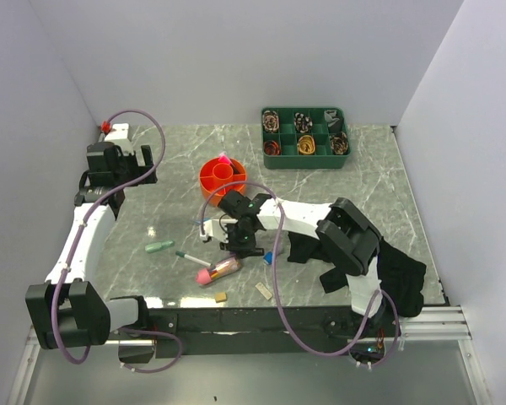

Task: Sort the stationery into containers
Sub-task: Pick up the pen from the center of the board, then place the pen in the storage box.

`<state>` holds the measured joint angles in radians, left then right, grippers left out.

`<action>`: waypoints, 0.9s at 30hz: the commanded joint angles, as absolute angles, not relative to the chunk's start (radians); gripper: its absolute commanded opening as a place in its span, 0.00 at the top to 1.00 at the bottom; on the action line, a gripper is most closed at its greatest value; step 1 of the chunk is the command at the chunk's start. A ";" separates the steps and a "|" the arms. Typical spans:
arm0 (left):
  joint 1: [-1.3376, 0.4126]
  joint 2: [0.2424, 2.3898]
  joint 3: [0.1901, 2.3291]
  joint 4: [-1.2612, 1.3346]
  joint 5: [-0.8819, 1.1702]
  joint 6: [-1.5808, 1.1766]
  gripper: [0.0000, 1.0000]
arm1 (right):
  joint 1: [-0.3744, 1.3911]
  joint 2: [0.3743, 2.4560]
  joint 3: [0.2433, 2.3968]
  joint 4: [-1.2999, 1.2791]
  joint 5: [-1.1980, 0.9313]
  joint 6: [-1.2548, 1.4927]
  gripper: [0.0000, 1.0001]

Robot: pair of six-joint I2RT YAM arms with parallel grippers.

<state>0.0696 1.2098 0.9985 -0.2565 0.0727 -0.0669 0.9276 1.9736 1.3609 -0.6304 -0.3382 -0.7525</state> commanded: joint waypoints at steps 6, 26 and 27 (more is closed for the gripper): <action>0.075 1.239 1.038 -0.252 0.101 -0.060 0.01 | 0.821 1.881 1.457 -0.808 -0.402 -0.790 1.00; 0.074 1.480 1.241 -0.380 0.163 -0.028 0.01 | 0.482 1.776 1.353 0.463 -0.644 -0.161 1.00; 0.074 1.491 1.247 -0.393 0.160 -0.022 0.00 | 0.479 1.808 1.345 0.559 -0.637 -0.140 1.00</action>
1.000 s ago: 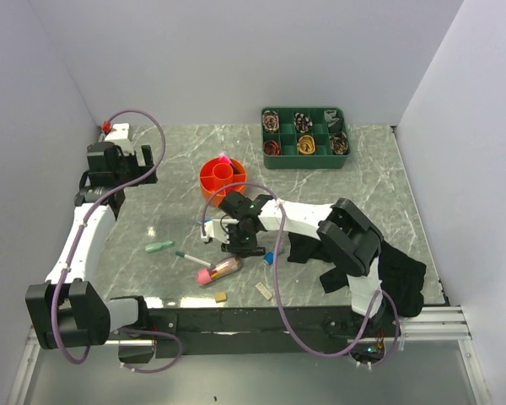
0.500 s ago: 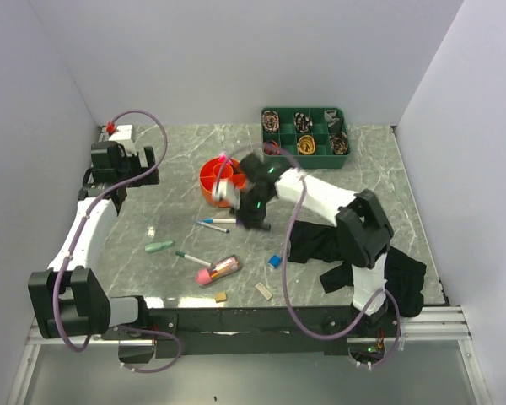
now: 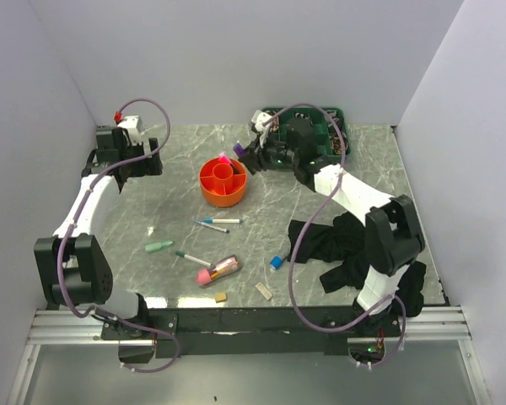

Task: Sort the stationery into containers
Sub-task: Place the pen in the storage box.

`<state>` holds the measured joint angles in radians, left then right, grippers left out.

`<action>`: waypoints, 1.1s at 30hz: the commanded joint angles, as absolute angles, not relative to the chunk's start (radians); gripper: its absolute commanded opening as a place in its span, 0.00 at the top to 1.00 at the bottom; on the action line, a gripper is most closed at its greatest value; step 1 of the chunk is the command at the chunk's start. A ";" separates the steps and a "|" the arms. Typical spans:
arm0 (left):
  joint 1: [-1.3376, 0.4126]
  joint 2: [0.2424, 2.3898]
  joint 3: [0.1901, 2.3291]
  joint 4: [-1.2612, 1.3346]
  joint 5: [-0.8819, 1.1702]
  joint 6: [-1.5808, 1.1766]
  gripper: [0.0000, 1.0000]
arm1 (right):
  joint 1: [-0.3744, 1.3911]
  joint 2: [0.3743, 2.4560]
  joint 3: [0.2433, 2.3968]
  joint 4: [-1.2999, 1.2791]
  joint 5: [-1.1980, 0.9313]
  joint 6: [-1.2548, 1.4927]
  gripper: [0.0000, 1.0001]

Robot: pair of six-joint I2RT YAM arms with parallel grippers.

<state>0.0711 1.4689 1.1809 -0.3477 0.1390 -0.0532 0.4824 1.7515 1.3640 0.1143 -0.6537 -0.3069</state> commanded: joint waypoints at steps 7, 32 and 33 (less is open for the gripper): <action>0.069 1.551 1.302 -0.445 0.121 0.034 0.01 | 0.479 1.979 1.433 0.736 -0.607 -0.052 1.00; 0.038 1.617 1.330 -0.419 0.083 0.046 0.01 | 0.482 2.123 1.494 0.586 -0.608 -0.141 1.00; 0.037 1.615 1.327 -0.419 0.084 0.043 0.01 | 0.483 2.126 1.502 0.563 -0.610 -0.162 1.00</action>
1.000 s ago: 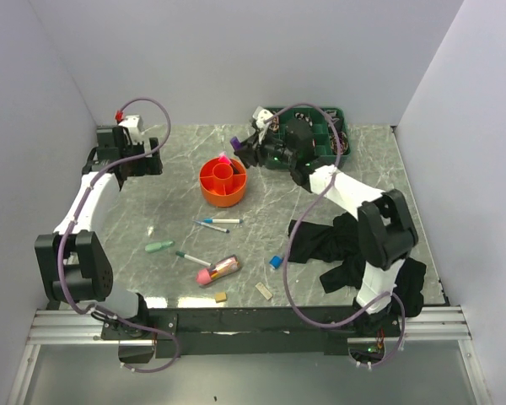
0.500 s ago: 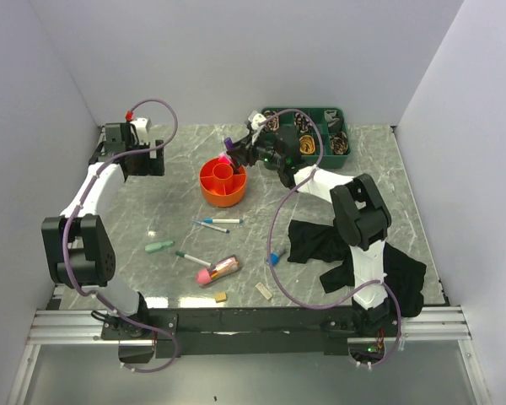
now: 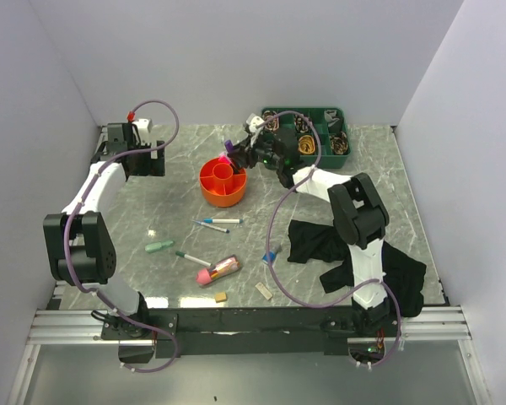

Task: Sort the stationery into containers
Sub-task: Place the pen in the storage box, then pick up the pen from the center of the board.

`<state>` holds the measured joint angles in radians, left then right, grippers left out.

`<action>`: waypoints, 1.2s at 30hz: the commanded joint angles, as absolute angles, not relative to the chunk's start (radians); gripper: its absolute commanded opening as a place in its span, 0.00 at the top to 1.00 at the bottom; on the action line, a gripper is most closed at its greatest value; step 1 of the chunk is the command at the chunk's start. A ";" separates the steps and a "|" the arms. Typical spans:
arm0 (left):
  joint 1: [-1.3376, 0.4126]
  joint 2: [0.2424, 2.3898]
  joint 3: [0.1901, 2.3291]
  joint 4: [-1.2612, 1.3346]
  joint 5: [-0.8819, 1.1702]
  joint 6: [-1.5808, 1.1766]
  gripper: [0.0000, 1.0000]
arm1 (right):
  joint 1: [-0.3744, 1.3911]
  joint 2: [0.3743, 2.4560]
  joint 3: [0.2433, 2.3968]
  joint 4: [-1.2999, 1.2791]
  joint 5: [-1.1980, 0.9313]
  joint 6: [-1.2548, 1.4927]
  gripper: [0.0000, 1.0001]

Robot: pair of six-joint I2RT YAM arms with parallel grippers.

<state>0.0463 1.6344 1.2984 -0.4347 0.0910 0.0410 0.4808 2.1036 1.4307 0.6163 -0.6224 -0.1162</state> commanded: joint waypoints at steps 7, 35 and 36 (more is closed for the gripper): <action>0.035 1.591 1.313 -0.410 0.083 0.045 0.01 | 0.492 2.103 1.526 0.368 -0.658 -0.238 0.69; 0.026 1.414 1.310 -0.943 0.660 0.733 0.14 | 0.512 1.549 1.341 -0.313 -0.646 -0.486 0.17; 0.018 1.411 1.298 -0.956 0.652 0.755 0.16 | 0.514 1.548 1.339 -0.357 -0.652 -0.501 0.18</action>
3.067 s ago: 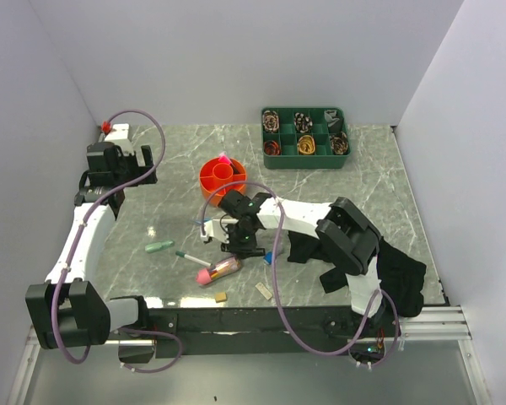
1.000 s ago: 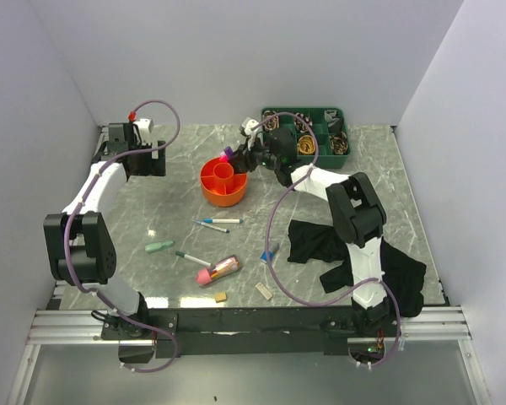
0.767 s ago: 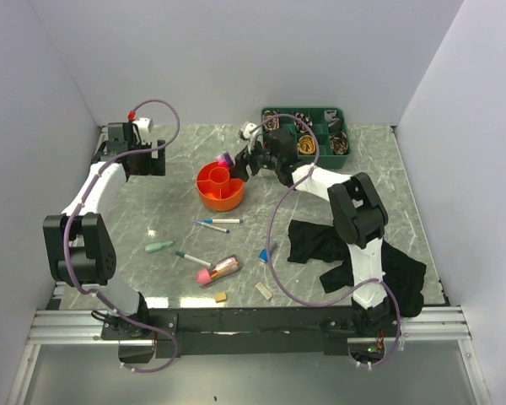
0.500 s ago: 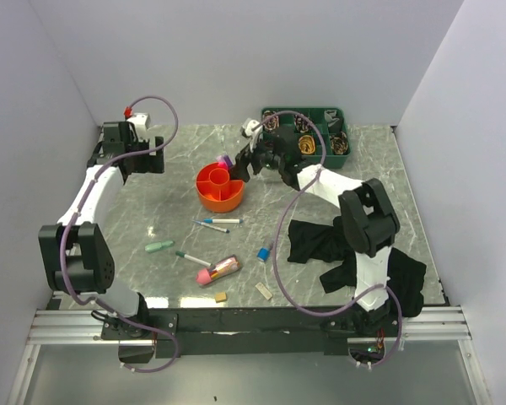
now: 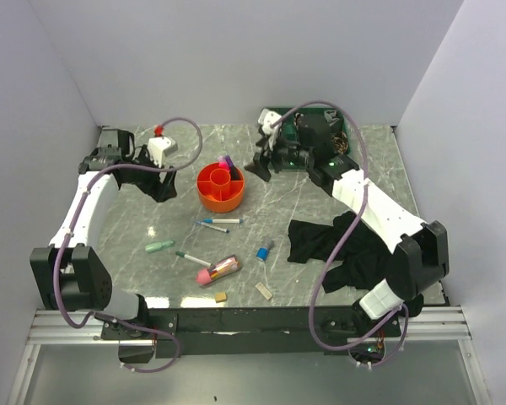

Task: Sort the stationery into containers
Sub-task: Pick up the pen from the center of the board.

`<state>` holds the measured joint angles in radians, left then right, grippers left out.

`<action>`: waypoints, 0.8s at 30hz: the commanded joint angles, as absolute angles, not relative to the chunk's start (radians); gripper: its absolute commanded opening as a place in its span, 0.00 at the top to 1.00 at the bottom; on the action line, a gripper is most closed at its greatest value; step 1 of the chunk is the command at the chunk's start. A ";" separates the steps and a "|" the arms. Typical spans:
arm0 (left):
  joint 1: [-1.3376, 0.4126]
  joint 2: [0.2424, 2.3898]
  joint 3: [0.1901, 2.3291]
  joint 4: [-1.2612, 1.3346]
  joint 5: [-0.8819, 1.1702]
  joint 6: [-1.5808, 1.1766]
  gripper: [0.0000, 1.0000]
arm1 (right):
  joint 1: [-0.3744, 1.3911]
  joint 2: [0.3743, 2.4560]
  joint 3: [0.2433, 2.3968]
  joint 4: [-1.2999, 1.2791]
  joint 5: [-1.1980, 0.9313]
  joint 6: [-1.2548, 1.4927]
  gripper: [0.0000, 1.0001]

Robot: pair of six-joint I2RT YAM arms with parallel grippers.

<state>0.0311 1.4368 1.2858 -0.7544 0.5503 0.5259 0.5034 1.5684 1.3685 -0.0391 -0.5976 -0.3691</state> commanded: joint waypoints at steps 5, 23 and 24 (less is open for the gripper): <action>0.009 1.352 1.198 -0.919 0.580 0.755 0.18 | 0.575 1.536 1.286 -0.524 -0.628 -0.624 0.28; 0.584 1.368 1.167 -0.757 0.842 0.361 0.14 | 0.977 2.098 1.856 -0.627 -0.307 -0.465 0.43; 0.594 1.352 1.158 -0.737 0.845 0.339 0.13 | 0.986 2.118 1.876 -0.635 -0.298 -0.465 0.42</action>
